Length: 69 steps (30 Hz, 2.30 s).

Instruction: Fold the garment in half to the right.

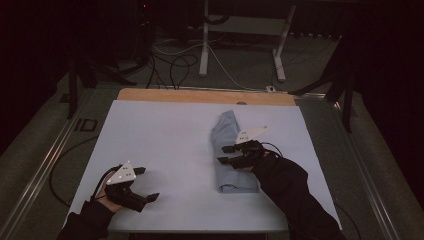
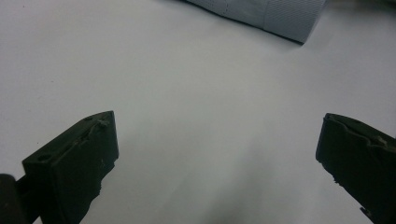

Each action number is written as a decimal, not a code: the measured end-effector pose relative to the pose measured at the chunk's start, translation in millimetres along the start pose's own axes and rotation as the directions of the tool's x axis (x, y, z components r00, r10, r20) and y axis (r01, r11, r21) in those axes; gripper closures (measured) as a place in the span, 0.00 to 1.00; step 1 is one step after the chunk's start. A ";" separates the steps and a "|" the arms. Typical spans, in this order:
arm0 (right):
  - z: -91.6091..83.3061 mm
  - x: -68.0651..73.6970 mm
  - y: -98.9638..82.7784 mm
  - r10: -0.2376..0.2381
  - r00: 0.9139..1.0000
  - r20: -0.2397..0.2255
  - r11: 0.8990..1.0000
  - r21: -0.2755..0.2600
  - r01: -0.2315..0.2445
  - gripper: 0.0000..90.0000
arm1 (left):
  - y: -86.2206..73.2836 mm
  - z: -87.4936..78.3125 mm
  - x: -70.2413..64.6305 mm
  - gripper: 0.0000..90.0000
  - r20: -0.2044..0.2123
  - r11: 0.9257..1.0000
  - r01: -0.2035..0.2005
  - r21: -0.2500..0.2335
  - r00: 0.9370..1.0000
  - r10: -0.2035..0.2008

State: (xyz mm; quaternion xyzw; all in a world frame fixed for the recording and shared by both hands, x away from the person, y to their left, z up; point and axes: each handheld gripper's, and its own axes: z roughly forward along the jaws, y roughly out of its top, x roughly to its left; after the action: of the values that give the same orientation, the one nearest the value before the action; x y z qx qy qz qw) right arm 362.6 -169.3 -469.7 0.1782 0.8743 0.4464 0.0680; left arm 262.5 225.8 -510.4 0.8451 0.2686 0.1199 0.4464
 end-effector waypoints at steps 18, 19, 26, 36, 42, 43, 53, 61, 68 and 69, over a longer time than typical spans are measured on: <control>14.2 13.5 -37.4 -0.046 0.993 -0.107 0.987 0.146 0.061 1.00 | -0.3 0.3 -0.2 0.01 0.003 1.000 0.001 0.000 1.000 -0.001; 14.2 13.5 -37.4 -0.046 0.993 -0.107 0.987 0.146 0.061 1.00 | -0.3 0.3 -0.2 0.01 0.003 1.000 0.001 0.000 1.000 -0.001; 16.4 16.4 -57.4 -0.008 0.990 -0.140 0.988 0.152 0.029 1.00 | -0.4 0.4 -0.7 0.01 0.001 1.000 0.000 0.000 1.000 0.000; 10.9 29.6 -64.5 -0.029 0.987 -0.159 0.987 0.150 0.053 1.00 | -0.1 -0.2 -0.3 0.01 -0.001 1.000 0.000 0.000 1.000 0.000; 13.0 32.8 -68.7 -0.025 0.977 -0.211 0.984 0.165 0.061 1.00 | 0.1 -0.2 -0.6 0.01 -0.001 1.000 -0.002 0.001 1.000 0.002; 13.9 34.4 -69.3 -0.025 0.975 -0.220 0.984 0.164 0.062 1.00 | 0.1 -0.1 -0.6 0.01 -0.001 1.000 -0.003 0.002 1.000 0.003; 13.4 32.6 -70.3 0.010 0.975 -0.220 0.988 0.150 0.023 1.00 | 0.3 0.4 -1.0 0.01 0.000 1.000 -0.004 0.002 1.000 0.004; 4.3 28.1 -53.0 -0.004 0.983 -0.183 0.995 0.098 0.022 0.95 | 0.4 -0.5 -0.2 0.01 -0.002 1.000 -0.003 0.000 1.000 0.003; -3.6 20.9 -41.9 -0.003 0.993 -0.122 0.998 0.058 0.010 0.81 | 0.1 -0.9 -0.1 0.01 -0.003 1.000 0.000 -0.002 1.000 0.000; -4.9 19.4 -40.3 0.006 0.994 -0.112 0.999 0.049 -0.001 0.78 | -0.1 -0.7 -0.3 0.01 -0.003 1.000 -0.002 0.000 1.000 0.002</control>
State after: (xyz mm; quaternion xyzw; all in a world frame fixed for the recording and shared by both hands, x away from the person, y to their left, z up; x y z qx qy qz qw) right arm 333.1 -187.5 -498.4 0.1559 0.8870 0.4344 0.0136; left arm 261.9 226.2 -510.0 0.8452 0.2685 0.1214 0.4458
